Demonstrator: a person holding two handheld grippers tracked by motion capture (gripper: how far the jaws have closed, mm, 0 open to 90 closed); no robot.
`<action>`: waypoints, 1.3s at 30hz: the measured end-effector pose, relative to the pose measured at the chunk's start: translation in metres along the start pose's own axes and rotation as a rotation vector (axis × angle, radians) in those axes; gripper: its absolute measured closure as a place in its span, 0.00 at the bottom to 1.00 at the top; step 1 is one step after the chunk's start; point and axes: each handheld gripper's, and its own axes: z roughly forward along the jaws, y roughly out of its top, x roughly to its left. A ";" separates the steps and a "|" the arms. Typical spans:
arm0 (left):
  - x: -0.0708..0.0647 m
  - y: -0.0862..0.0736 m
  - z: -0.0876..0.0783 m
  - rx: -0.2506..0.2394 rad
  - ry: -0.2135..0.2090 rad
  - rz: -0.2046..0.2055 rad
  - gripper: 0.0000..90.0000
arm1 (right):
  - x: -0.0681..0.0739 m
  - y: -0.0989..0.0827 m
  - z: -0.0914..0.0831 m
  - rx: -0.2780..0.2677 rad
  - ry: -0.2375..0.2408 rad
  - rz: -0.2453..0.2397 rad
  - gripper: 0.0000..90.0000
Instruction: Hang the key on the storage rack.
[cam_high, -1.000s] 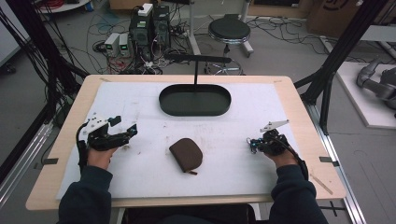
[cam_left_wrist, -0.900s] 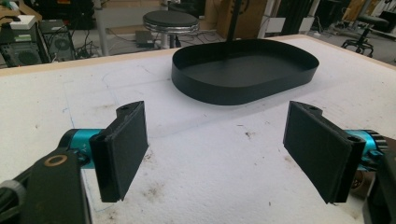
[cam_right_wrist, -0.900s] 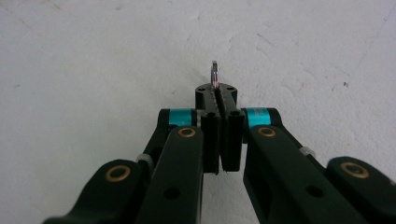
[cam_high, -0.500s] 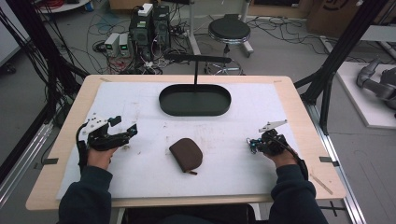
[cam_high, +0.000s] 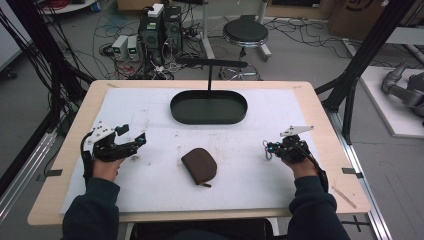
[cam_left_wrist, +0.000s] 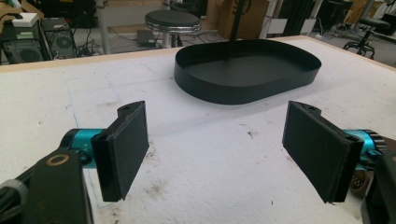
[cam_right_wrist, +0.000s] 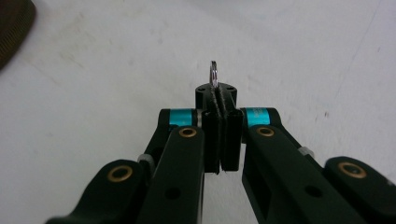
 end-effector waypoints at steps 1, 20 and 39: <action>0.000 0.000 0.000 -0.001 -0.001 -0.001 0.25 | 0.001 0.003 -0.002 -0.018 -0.004 0.000 1.00; 0.001 0.000 0.000 -0.006 0.000 -0.007 0.25 | 0.000 0.076 0.003 -0.137 0.020 -0.079 1.00; 0.004 -0.001 -0.001 0.001 0.007 -0.004 0.25 | -0.041 0.185 0.047 -0.268 0.039 -0.059 1.00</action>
